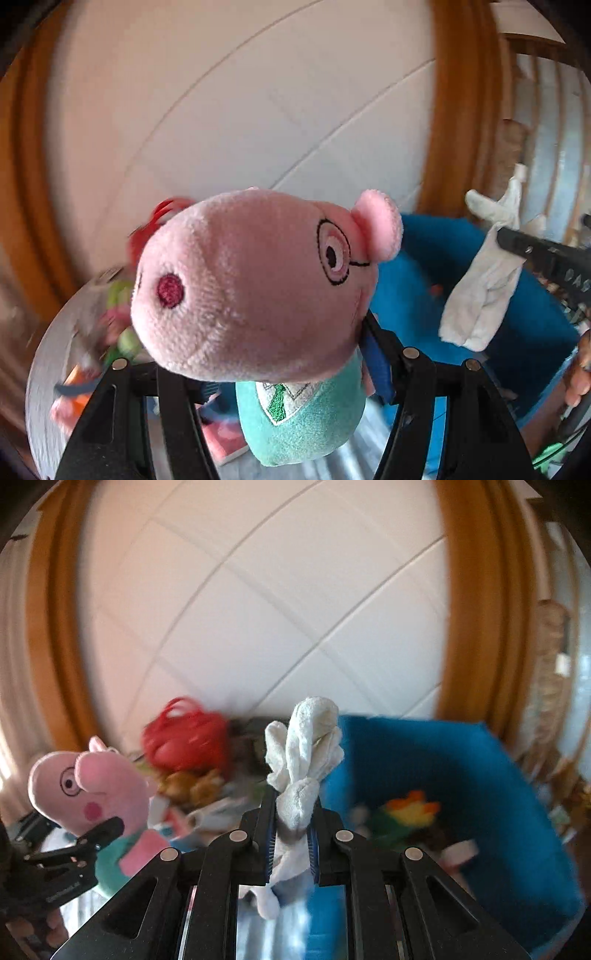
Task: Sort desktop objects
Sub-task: 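Lift the pig and rabbit plush and carry them toward the blue bin, then lower the pig and rabbit plush into the blue bin and open both tools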
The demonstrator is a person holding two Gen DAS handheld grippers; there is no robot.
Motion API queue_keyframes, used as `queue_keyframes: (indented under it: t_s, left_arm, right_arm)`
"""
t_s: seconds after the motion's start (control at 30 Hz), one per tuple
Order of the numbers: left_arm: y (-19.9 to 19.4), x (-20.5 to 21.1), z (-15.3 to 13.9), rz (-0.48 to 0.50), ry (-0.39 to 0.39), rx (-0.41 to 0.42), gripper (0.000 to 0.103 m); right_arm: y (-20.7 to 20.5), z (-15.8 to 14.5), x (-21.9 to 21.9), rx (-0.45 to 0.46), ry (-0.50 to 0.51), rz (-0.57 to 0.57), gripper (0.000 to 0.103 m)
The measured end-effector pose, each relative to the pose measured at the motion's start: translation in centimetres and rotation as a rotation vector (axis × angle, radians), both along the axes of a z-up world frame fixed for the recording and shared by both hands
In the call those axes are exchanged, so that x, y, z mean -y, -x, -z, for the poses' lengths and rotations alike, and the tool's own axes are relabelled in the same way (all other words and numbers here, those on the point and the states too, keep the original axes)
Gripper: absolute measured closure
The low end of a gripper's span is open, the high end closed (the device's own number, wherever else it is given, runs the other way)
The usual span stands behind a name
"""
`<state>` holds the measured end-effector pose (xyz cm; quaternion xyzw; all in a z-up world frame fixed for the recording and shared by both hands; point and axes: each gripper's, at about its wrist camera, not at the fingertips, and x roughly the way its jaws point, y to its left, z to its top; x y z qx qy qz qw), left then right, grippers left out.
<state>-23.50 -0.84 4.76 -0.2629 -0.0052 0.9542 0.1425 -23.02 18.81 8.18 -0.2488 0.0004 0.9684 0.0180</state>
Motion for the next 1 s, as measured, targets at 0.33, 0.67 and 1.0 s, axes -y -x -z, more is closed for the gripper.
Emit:
queue_keyframes:
  t_s: [0.33,0.67,1.0]
  left_arm:
    - [4.2,-17.5,-4.4,0.249,-0.005,-0.009,0.04]
    - [10.1,-31.2,3.8,0.343,0.219,0.25,0.04]
    - [12.2,-35.3,10.9,0.326,0.364,0.416,0.037]
  right_arm:
    - [2.2,-1.1,-13.3,0.048,-0.115,0.232,0.089]
    - [7.8,7.8,-25.1,0.347,-0.104,0.308,0.089]
    - [8.7,14.2,-27.2,0.558,-0.11,0.251,0.089]
